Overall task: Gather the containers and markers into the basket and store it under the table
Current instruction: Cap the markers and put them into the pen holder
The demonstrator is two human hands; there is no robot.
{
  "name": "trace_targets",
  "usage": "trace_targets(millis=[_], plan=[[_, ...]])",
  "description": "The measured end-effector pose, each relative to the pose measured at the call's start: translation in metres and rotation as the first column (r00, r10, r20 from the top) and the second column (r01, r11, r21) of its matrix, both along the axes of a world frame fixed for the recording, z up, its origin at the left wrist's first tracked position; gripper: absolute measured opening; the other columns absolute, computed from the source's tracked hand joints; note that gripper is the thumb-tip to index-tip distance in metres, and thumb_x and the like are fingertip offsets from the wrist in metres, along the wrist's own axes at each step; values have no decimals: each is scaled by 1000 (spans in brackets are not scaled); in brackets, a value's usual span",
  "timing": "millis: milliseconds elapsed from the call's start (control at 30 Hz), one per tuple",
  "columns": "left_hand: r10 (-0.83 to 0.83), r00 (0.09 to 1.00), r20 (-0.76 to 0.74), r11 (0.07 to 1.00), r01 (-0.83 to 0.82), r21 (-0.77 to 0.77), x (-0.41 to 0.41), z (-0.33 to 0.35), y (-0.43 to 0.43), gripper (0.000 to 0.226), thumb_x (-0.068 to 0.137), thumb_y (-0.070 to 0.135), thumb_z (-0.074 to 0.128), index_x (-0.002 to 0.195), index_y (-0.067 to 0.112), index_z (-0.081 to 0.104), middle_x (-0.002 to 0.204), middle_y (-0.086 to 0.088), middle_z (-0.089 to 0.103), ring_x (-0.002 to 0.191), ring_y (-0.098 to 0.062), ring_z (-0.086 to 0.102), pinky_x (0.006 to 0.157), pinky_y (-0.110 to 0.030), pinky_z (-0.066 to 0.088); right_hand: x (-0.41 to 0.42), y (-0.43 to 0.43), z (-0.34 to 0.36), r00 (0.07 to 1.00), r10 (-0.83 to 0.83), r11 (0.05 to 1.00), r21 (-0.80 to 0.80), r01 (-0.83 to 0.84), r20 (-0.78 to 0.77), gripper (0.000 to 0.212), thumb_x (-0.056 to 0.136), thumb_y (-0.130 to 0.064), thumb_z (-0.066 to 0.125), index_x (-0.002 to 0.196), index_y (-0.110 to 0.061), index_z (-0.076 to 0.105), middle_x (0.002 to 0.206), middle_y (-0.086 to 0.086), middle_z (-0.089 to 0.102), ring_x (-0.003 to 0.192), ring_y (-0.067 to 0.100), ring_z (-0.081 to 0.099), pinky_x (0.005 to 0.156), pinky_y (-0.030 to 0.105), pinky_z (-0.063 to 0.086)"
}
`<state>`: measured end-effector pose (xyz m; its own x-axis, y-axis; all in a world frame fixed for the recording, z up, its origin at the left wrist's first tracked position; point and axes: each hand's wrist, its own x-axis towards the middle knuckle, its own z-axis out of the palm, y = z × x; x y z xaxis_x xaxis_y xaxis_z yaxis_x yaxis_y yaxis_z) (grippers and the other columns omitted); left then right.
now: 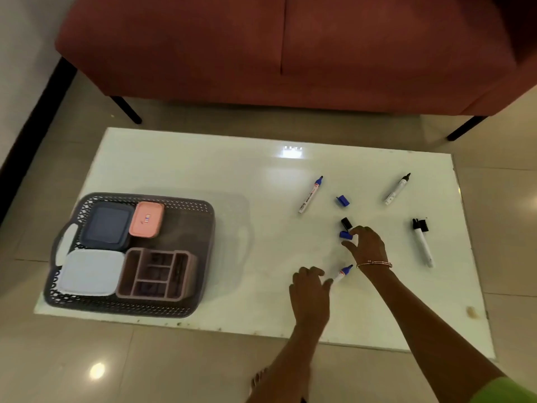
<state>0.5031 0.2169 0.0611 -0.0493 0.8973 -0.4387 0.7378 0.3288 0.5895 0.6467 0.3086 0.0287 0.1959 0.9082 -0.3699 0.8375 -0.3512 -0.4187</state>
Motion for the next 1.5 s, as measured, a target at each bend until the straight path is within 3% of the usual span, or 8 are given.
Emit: trace_targets(millis=[167,333,433,533,667,867,1267,1500], plan=[[-238,936,-258,971,226,-76,37,-35,-5,47,40,49,88,74,25,67,64,8,61,57,-7,57,48,-20,47,9,19,-24,976,178,984,-47,-173,129,44,79,-28,70,108,-2,49,104,17,63,93,33,57,78,38,46],[-178,943,-282,984,166,-64,21,-43,8,32,47,34,89,63,20,64,57,6,59,52,-8,55,47,-20,47,5,21,-26,937,285,958,-45,-282,202,40,85,-23,62,117,-4,46,96,16,65,87,31,58,77,36,45],[18,991,-135,998,-27,-65,-9,-39,13,14,83,22,65,88,10,62,80,-5,67,76,-20,63,66,-30,51,-2,15,-12,992,39,994,105,-27,-120,35,83,-12,64,116,-6,54,94,14,65,85,29,58,79,36,46],[186,981,59,982,-185,-25,-41,-29,14,13,93,15,50,96,4,57,83,-9,61,76,-22,54,65,-26,37,-16,11,14,754,-306,940,-61,335,-581,20,87,-8,58,106,-8,64,85,11,66,76,22,61,69,26,48],[224,962,157,973,-230,22,-70,-6,11,17,92,16,54,101,3,58,79,-4,55,69,-19,46,63,-24,33,-41,2,42,566,-331,934,-175,312,-755,18,85,3,58,101,1,63,79,4,66,62,6,67,57,12,54],[230,950,211,970,-240,25,-89,21,9,19,91,16,55,105,3,59,84,-5,59,74,-17,51,71,-25,42,-81,-7,60,676,-180,982,-92,165,-715,18,81,6,60,92,-6,68,90,12,69,80,27,64,78,31,56],[299,919,256,950,-311,9,-120,40,3,19,88,16,59,105,8,62,86,0,61,75,-14,56,72,-16,45,-120,-11,77,784,-7,999,-34,-18,-621,17,80,1,63,89,-12,70,86,10,71,75,23,64,82,29,52],[453,848,275,883,-470,-6,-132,43,-7,24,80,12,69,103,6,70,78,2,66,66,-15,57,62,-9,41,-160,-22,81,822,53,997,74,-13,-568,10,75,2,67,76,-7,71,73,2,67,66,14,60,62,-2,42]])
